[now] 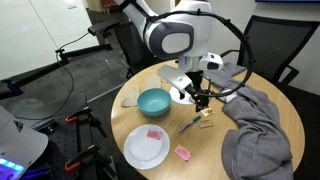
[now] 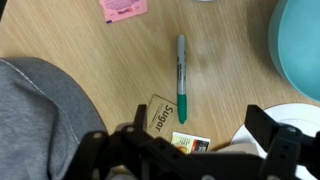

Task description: Rotate the marker to the right

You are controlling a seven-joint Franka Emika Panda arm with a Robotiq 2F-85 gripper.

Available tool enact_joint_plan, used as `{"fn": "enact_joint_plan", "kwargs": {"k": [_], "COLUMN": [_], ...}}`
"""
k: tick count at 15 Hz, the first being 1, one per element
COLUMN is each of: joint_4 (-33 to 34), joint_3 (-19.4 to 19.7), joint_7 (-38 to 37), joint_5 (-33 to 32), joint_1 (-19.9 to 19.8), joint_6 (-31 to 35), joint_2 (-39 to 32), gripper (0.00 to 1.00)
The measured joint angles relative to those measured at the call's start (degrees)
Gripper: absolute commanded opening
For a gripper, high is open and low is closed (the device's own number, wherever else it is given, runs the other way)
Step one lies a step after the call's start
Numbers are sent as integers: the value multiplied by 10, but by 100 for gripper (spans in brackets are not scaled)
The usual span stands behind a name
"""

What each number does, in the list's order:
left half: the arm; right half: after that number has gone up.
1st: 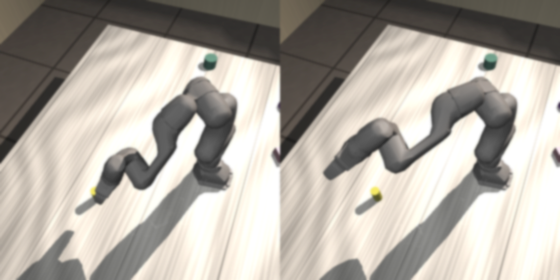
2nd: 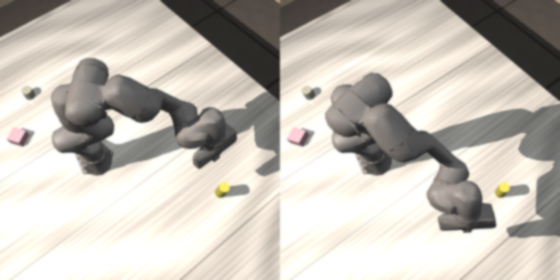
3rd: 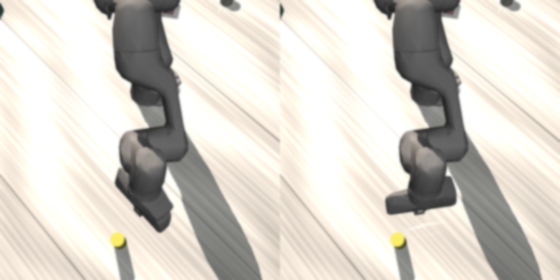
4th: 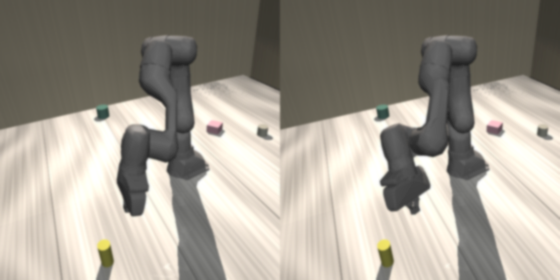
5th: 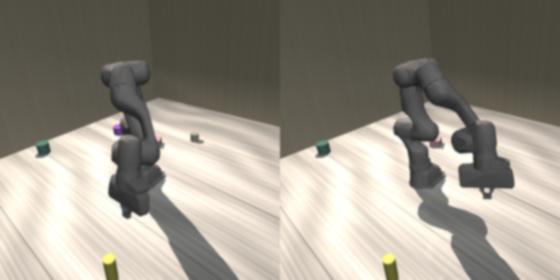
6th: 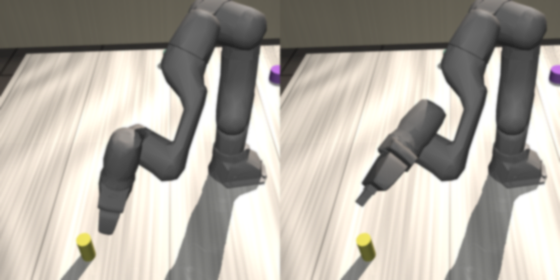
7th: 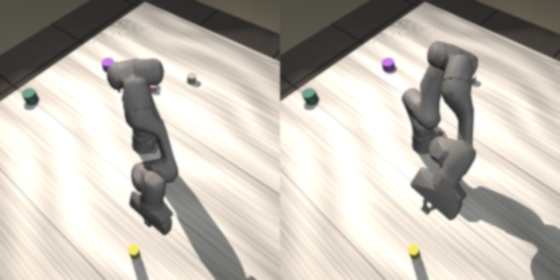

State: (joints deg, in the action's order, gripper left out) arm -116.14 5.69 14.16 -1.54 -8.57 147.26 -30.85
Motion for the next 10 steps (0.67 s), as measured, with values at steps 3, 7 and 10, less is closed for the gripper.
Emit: {"fn": "enact_joint_plan", "kwargs": {"k": [3, 7, 10], "joint_4": [9, 18, 23], "joint_3": [-1, -1, -1], "joint_7": [-10, -30, -34], "joint_5": [1, 2, 2], "joint_1": [-3, -7, -7], "joint_6": [0, 0, 0], "joint_2": [-22, -41, -47], "gripper": [100, 100, 100]}}
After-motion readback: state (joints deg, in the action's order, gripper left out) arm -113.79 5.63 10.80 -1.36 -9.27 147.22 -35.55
